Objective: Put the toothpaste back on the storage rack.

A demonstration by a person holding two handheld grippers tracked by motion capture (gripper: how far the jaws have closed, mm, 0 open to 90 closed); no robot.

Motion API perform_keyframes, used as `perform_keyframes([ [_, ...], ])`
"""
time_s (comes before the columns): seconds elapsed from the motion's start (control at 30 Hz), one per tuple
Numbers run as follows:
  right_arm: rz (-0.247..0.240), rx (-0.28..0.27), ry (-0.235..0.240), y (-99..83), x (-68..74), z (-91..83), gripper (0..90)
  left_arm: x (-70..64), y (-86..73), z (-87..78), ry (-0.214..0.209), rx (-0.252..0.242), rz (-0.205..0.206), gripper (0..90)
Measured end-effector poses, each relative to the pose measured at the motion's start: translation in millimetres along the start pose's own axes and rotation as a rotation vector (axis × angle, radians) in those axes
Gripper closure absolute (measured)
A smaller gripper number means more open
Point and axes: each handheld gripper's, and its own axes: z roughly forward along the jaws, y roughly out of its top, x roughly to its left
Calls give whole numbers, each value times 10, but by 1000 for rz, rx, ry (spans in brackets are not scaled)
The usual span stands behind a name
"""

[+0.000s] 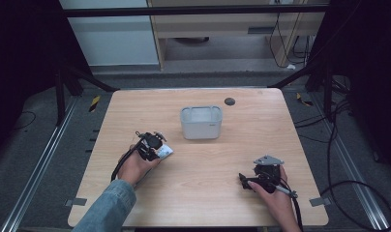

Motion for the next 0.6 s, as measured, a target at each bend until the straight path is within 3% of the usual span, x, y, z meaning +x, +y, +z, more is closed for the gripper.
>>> perform_keyframes([
  [0.33, 0, 1, 1, 0, 0, 0, 21, 37, -34, -29, -3, -23, -9, 782],
  [0.6, -1, 1, 2, 0, 0, 0, 20, 146, -111, -192, -1, -73, -37, 786],
])
